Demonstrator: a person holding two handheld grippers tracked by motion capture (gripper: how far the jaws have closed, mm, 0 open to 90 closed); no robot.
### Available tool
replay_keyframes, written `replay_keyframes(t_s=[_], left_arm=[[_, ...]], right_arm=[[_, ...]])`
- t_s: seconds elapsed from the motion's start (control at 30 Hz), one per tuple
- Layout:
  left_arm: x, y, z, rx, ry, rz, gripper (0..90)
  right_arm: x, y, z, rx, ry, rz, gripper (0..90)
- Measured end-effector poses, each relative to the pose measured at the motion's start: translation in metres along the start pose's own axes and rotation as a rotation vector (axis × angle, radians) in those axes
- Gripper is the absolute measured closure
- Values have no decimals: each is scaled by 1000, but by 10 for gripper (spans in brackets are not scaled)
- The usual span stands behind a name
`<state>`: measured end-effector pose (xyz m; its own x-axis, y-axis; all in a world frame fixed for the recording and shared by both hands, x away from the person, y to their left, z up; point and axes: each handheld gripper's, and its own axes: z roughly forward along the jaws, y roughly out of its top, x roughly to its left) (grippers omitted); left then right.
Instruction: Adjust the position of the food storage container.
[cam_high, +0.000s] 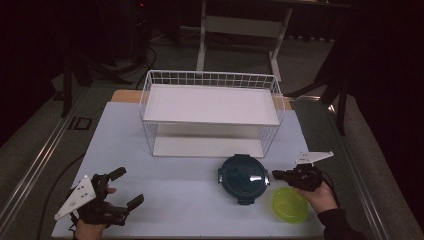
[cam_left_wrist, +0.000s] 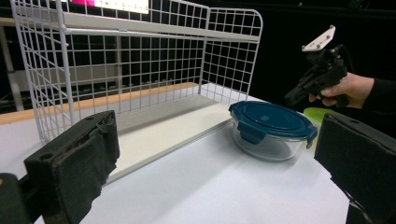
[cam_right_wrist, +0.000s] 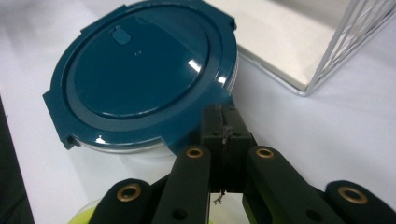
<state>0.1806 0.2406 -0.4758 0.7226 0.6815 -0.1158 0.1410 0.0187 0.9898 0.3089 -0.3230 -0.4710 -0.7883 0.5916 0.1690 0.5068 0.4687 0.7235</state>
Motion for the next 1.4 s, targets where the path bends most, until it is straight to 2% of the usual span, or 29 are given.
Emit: replay_keyframes(t_s=[0.03, 0.2, 0.5, 0.67, 0.93, 1.0, 1.13, 1.33, 1.4], left_arm=[[0, 0, 0, 0, 0, -1, 0], [0, 0, 0, -1, 0, -1, 0], [1, -1, -1, 1, 2, 0, 0], [1, -1, -1, 1, 4, 0, 0], [1, -1, 0, 4, 2, -2, 0], [1, -1, 0, 3, 2, -1, 0], [1, -1, 1, 4, 3, -2, 0], [0, -1, 1, 5, 1, -2, 0], [0, -1, 1, 8, 0, 0, 0]], right_arm=[[-1, 0, 1, 3, -1, -6, 898], [-6, 0, 9, 87, 0, -8, 899], [-11, 4, 16, 132, 19, -4, 900], [-11, 5, 18, 133, 38, -12, 900], [-10, 6, 18, 138, 35, -14, 900], [-9, 7, 17, 127, 48, -13, 900], [-6, 11, 17, 152, 32, -32, 900], [-8, 12, 20, 137, 47, -18, 900], [-6, 15, 22, 150, 44, -34, 900]])
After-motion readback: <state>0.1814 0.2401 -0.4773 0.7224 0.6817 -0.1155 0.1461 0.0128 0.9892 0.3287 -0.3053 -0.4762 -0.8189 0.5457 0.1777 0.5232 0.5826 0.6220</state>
